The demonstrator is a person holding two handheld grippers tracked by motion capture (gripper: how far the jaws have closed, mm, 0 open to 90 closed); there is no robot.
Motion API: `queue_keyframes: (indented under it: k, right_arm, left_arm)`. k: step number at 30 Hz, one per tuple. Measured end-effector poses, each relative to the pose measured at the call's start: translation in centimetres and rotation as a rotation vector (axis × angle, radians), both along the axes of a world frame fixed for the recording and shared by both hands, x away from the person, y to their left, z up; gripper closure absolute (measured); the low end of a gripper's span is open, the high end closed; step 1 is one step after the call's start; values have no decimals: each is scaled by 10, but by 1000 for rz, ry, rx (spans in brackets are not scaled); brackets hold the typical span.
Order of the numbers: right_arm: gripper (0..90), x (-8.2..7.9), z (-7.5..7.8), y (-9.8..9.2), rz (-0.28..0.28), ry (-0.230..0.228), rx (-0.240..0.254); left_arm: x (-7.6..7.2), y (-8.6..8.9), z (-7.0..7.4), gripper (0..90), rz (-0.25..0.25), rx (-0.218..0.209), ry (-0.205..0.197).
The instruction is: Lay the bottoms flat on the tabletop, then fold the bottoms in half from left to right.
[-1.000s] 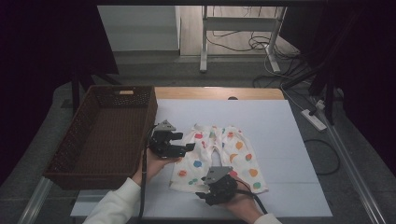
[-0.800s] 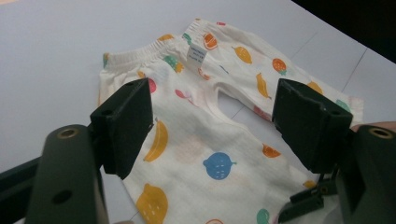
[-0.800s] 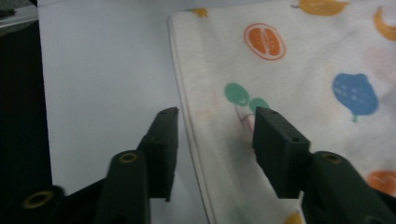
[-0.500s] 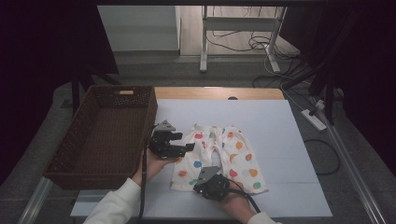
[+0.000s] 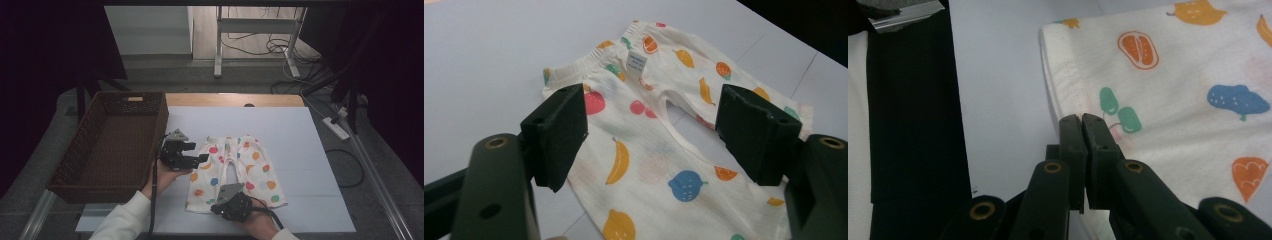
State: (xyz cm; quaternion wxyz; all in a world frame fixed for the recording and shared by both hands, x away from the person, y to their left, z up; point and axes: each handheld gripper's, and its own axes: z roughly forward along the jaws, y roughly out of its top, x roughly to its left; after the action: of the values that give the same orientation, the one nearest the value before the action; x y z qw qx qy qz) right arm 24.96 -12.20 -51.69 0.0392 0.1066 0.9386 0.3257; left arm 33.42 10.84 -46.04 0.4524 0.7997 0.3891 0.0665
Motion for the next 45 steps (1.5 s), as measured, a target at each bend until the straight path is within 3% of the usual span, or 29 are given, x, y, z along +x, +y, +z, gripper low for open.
queue_keyframes:
  k: [7,13,20,45]
  right_arm:
    - [583,0,3,0,-27,-23,70]
    - [476,3,8,-3,-66,-19,137]
    - [433,7,10,-2,-87,-7,182]
    - [354,3,8,17,-55,3,172]
  left_arm:
    - [1,-1,-3,275,-5,3,7]
    - [3,-3,-5,274,-15,4,15]
    - [0,-2,-6,272,-12,13,18]
    - [3,-3,-9,265,-10,23,26]
